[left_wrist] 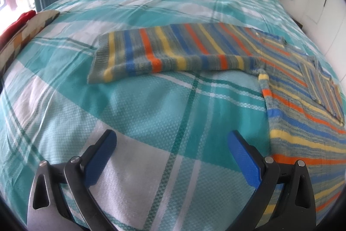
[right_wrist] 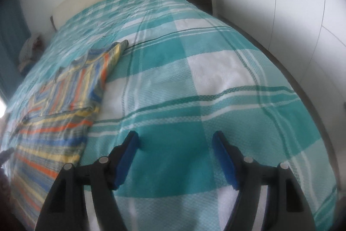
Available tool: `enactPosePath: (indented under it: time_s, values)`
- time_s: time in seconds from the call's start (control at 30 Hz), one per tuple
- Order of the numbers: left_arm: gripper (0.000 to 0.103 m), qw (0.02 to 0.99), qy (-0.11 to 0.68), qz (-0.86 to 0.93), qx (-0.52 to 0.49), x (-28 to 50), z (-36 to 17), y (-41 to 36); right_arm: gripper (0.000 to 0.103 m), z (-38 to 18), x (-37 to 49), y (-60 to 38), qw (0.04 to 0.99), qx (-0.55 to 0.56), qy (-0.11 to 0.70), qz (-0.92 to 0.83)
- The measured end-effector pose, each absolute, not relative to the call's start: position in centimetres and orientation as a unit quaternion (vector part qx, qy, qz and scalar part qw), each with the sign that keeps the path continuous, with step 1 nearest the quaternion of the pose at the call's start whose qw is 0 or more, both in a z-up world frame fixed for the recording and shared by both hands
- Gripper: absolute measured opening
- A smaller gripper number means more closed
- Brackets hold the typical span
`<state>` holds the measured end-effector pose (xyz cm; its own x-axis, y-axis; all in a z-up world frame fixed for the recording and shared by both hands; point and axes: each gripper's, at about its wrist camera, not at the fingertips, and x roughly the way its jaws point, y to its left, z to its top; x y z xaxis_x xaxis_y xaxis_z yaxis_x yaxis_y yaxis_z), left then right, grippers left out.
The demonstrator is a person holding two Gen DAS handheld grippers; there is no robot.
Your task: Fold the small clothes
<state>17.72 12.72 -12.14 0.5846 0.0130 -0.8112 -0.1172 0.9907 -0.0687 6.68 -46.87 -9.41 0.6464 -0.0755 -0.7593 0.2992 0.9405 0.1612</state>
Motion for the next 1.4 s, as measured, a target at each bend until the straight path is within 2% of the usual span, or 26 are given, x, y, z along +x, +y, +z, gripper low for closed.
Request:
enactPosePath:
  time_s: [0.13,0.23,0.63,1.4]
  values:
    - [0.102,0.887,0.456,0.036,-0.059,17.8,-12.3,12.7,0.082,-10.1,6.7,-46.1,0.900,0.119,0.405,-0.111]
    - [0.102,0.886,0.459,0.036,-0.060,17.9,-12.3,12.8,0.086,-10.4,6.7,-46.0,0.900,0.114,0.407,-0.109]
    - [0.102,0.883,0.465,0.040,-0.054,18.1,-12.5,12.5,0.092,-11.1,6.6,-46.1,0.900,0.116,0.407,-0.103]
    - [0.102,0.882,0.467,0.041,-0.049,18.0,-12.7,12.4,0.096,-11.3,6.7,-45.6,0.900,0.109,0.410,-0.102]
